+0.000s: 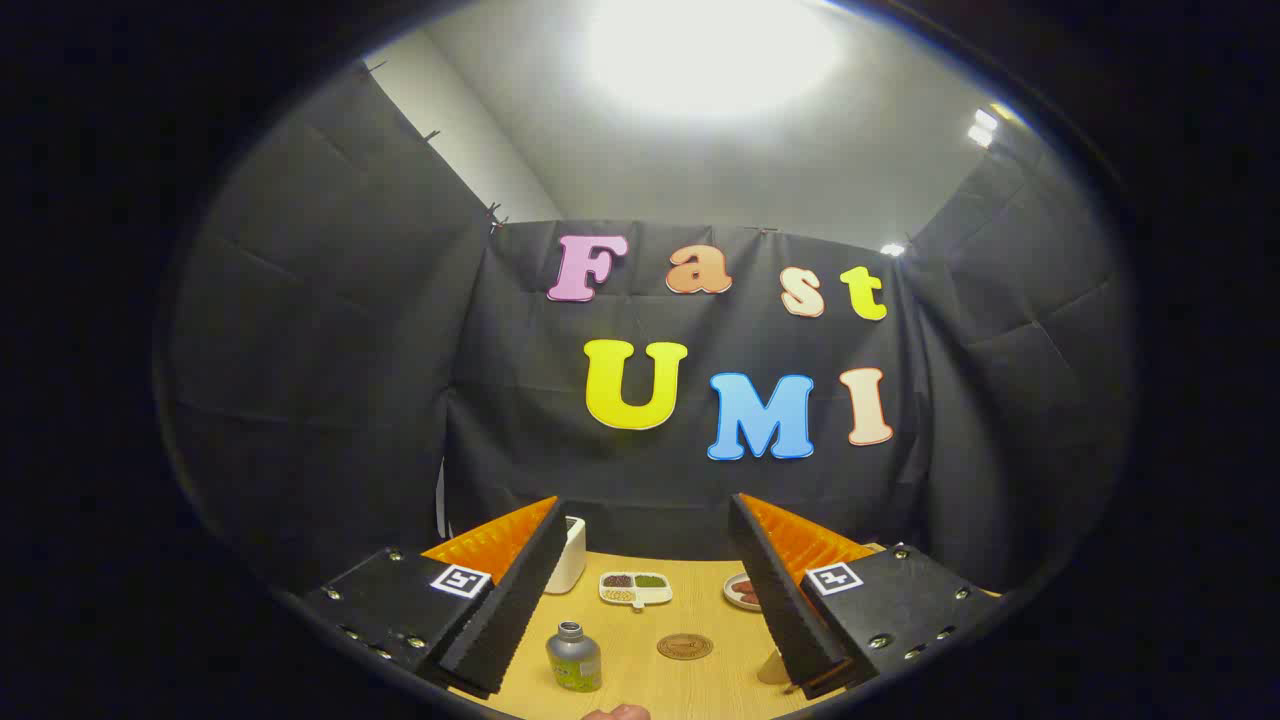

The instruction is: Take the bottle from table, then pour the juice into the cup, finally place the bottle on the coaster

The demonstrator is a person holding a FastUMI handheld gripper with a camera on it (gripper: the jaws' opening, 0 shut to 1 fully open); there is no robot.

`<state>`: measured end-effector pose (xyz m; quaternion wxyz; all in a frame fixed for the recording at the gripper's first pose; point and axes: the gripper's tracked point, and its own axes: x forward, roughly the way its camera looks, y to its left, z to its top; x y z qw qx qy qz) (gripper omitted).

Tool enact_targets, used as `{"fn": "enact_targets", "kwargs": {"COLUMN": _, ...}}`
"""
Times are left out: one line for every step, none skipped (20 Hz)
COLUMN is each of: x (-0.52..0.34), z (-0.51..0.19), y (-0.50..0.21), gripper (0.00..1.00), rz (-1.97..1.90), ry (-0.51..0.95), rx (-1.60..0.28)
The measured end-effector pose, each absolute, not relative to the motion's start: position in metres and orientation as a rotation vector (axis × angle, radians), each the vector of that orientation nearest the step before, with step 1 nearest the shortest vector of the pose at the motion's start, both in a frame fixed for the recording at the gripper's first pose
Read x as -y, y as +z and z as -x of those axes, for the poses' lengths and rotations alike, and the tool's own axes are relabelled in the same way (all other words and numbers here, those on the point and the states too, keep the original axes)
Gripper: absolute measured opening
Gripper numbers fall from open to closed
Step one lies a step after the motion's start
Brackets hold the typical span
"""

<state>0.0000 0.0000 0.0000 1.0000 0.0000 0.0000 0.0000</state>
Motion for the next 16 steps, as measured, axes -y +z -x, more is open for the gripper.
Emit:
{"fn": "enact_targets", "kwargs": {"x": 0.001, "z": 0.001, "y": -0.002, "gripper": 0.99, "rz": -0.011, "ry": -0.002, "rx": -0.005}}
{"fn": "enact_targets", "kwargs": {"x": 0.002, "z": 0.002, "y": -0.003, "gripper": 0.99, "rz": -0.019, "ry": -0.003, "rx": -0.01}}
{"fn": "enact_targets", "kwargs": {"x": 0.003, "z": 0.002, "y": -0.004, "gripper": 0.99, "rz": -0.025, "ry": -0.001, "rx": -0.014}}
{"fn": "enact_targets", "kwargs": {"x": 0.002, "z": 0.004, "y": -0.005, "gripper": 0.99, "rz": -0.029, "ry": 0.002, "rx": -0.016}}
{"fn": "enact_targets", "kwargs": {"x": 0.002, "z": 0.006, "y": -0.006, "gripper": 0.99, "rz": -0.031, "ry": 0.005, "rx": -0.018}}
{"fn": "enact_targets", "kwargs": {"x": 0.001, "z": 0.008, "y": -0.006, "gripper": 0.99, "rz": -0.034, "ry": 0.009, "rx": -0.019}}
{"fn": "enact_targets", "kwargs": {"x": -0.001, "z": 0.01, "y": -0.006, "gripper": 0.99, "rz": -0.037, "ry": 0.015, "rx": -0.018}}
{"fn": "enact_targets", "kwargs": {"x": -0.002, "z": 0.011, "y": -0.005, "gripper": 0.99, "rz": -0.041, "ry": 0.02, "rx": -0.017}}
{"fn": "enact_targets", "kwargs": {"x": -0.004, "z": 0.014, "y": -0.005, "gripper": 0.99, "rz": -0.046, "ry": 0.024, "rx": -0.015}}
{"fn": "enact_targets", "kwargs": {"x": -0.006, "z": 0.015, "y": -0.004, "gripper": 0.99, "rz": -0.05, "ry": 0.029, "rx": -0.013}}
{"fn": "enact_targets", "kwargs": {"x": -0.007, "z": 0.016, "y": -0.004, "gripper": 0.99, "rz": -0.053, "ry": 0.033, "rx": -0.01}}
{"fn": "enact_targets", "kwargs": {"x": -0.008, "z": 0.018, "y": -0.003, "gripper": 0.99, "rz": -0.053, "ry": 0.036, "rx": -0.008}}
{"fn": "enact_targets", "kwargs": {"x": -0.008, "z": 0.018, "y": -0.004, "gripper": 0.99, "rz": -0.05, "ry": 0.039, "rx": -0.006}}
{"fn": "enact_targets", "kwargs": {"x": -0.008, "z": 0.018, "y": -0.003, "gripper": 0.99, "rz": -0.045, "ry": 0.04, "rx": -0.004}}
{"fn": "enact_targets", "kwargs": {"x": -0.007, "z": 0.018, "y": -0.005, "gripper": 0.99, "rz": -0.041, "ry": 0.039, "rx": -0.004}}
{"fn": "enact_targets", "kwargs": {"x": -0.006, "z": 0.018, "y": -0.006, "gripper": 0.99, "rz": -0.04, "ry": 0.04, "rx": -0.004}}
